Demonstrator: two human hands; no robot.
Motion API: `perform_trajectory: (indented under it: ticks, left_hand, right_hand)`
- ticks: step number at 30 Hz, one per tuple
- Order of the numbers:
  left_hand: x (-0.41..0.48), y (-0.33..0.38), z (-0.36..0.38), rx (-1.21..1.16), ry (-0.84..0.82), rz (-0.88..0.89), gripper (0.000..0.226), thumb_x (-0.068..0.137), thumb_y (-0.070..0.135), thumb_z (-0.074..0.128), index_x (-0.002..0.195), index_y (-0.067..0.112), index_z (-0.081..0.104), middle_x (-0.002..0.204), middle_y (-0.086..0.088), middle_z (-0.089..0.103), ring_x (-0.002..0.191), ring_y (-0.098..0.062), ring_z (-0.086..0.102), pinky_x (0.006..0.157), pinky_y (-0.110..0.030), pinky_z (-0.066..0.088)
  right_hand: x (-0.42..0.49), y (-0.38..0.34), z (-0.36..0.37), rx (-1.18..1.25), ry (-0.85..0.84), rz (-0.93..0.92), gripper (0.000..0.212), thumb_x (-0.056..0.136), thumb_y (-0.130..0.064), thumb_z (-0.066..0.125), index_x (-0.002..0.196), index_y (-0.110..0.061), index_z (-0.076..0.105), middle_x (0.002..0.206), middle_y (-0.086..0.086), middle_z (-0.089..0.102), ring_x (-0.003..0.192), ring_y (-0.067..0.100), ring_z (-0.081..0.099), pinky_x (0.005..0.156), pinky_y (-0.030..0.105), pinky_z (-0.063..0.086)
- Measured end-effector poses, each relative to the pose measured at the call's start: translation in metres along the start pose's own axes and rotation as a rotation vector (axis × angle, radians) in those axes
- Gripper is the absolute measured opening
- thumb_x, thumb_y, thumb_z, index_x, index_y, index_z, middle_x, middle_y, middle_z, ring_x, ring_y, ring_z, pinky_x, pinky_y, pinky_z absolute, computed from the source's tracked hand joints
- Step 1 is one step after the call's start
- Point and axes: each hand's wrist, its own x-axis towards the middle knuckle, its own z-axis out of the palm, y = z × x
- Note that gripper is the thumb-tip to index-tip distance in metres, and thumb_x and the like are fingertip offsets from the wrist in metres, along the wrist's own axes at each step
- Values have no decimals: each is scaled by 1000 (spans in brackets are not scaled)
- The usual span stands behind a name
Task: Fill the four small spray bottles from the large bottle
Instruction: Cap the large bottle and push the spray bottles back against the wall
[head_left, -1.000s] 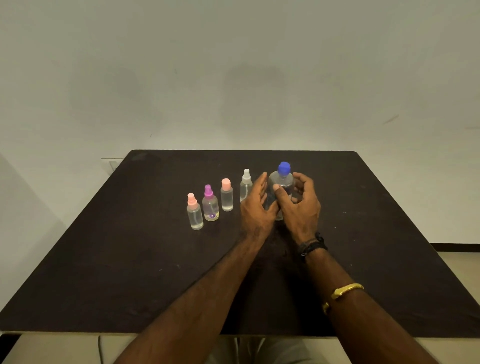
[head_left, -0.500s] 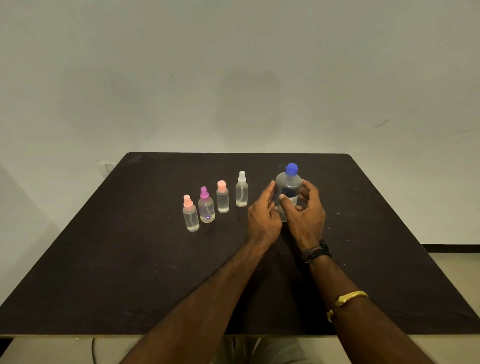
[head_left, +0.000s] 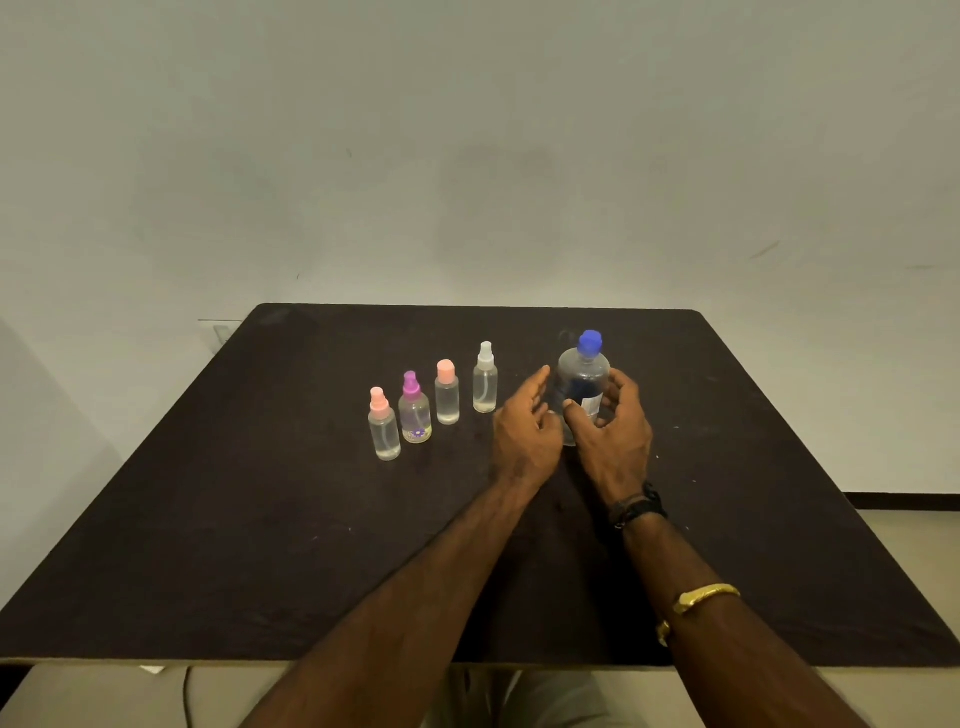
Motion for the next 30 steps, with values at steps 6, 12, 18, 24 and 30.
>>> perform_trajectory:
  ticks: [6,12,18,24,30]
  left_hand:
    - [-2,7,-11,22,106,98,50,94,0,54,143,8,54,141,-7,62,130,-15,58,108,-28,50]
    - [-4,18,-25,98,247,283,45,90,7,50,133,9,63,129,-4,68,122,-12,62,103,-33,54]
    - [-9,22,-43,155,367,390,37,91,-2,54,126,5,66,124,-4,69,119,-12,62,103,-24,49]
    - [-14,13,-68,262,462,466,39,85,0,59,124,3,67,124,-5,70,119,-18,64,118,-41,38]
    - [-17,-1,-104,428,445,527,43,87,20,56,128,9,65,126,-3,69,122,-18,62,118,-52,34]
  right_hand:
    - [2,-10,4,-83,149,-47,89,77,-36,85,150,-16,38,148,7,47,133,23,48,108,46,47]
    - [1,-31,15,-150,181,-185,98,79,-45,81,156,-11,29,163,10,29,150,26,29,121,48,29]
    - [-8,-56,27,-215,188,-354,89,82,-46,71,155,-11,32,165,11,24,154,28,18,123,48,21]
    - [-18,-71,40,-258,130,-535,77,89,-40,67,152,-6,39,163,12,29,153,26,22,120,52,29]
    - [-27,-74,55,-248,2,-574,76,87,-44,65,150,-8,41,159,10,37,152,24,27,122,45,29]
